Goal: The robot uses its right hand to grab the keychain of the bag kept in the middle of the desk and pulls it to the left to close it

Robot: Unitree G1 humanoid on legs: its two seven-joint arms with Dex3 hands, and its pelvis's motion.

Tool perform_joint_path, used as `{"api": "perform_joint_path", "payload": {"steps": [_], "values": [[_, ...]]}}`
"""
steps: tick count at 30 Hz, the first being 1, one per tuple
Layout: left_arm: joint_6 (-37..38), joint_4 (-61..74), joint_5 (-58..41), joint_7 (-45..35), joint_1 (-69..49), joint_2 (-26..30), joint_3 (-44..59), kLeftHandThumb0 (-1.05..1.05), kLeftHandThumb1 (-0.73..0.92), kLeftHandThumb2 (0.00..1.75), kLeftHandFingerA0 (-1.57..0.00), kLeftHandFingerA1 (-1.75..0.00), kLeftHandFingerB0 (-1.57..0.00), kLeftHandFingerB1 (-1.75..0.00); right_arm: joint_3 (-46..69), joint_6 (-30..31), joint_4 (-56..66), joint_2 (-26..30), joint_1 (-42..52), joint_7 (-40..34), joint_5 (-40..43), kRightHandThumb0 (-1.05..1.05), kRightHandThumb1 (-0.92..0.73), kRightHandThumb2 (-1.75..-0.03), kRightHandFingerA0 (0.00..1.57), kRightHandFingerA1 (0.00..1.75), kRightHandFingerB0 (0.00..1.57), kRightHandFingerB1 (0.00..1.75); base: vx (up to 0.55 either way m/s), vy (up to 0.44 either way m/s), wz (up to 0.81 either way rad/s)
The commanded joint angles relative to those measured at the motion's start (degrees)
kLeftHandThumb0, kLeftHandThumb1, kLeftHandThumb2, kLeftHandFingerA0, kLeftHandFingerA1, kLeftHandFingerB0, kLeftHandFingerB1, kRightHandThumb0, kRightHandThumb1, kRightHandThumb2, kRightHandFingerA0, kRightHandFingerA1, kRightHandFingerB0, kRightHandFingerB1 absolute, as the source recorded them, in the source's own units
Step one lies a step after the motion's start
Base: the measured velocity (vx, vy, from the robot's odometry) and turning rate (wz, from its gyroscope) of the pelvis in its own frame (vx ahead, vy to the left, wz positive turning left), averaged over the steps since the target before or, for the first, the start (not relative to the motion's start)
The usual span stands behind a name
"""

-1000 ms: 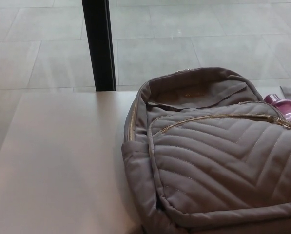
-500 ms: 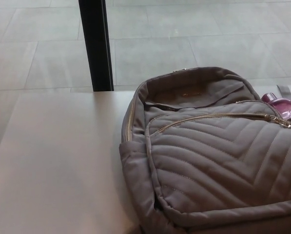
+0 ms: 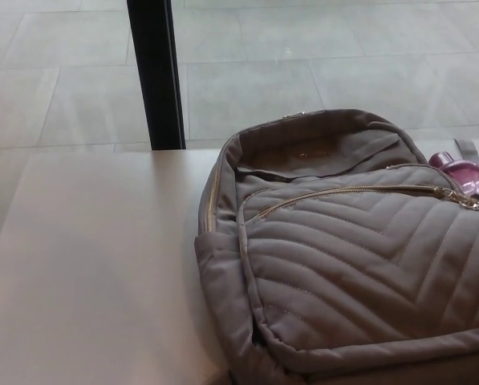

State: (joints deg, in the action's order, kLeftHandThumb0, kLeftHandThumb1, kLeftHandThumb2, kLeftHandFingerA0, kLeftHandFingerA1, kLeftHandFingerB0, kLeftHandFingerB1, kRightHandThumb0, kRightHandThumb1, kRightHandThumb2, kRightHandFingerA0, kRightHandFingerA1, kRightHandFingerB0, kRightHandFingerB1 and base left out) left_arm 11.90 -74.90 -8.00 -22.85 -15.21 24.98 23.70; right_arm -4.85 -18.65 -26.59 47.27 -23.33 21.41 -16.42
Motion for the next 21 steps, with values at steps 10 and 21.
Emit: {"api": "perform_joint_path", "payload": {"steps": [10,21], "values": [[3.0,0.0,1.3,1.6,-0.2,1.5,-2.6,-0.73,0.91,0.67,-0.44,-0.65,-0.25,-0.45,-3.1,0.6,5.7,-0.4,3.5,2.4,-3.6,-0.49,-0.60,-0.59,0.65,1.02,0.16,0.29,0.00,0.000,0.00],[4.1,0.0,2.5,2.7,-0.3,2.1,-5.1,-0.74,0.73,1.06,-0.44,-0.68,-0.24,-0.55,-4.8,-0.1,5.2,0.0,4.3,-0.4,-7.6,-0.49,-0.62,-0.59,0.76,1.14,0.23,0.29,0.00,0.000,0.00]]}}
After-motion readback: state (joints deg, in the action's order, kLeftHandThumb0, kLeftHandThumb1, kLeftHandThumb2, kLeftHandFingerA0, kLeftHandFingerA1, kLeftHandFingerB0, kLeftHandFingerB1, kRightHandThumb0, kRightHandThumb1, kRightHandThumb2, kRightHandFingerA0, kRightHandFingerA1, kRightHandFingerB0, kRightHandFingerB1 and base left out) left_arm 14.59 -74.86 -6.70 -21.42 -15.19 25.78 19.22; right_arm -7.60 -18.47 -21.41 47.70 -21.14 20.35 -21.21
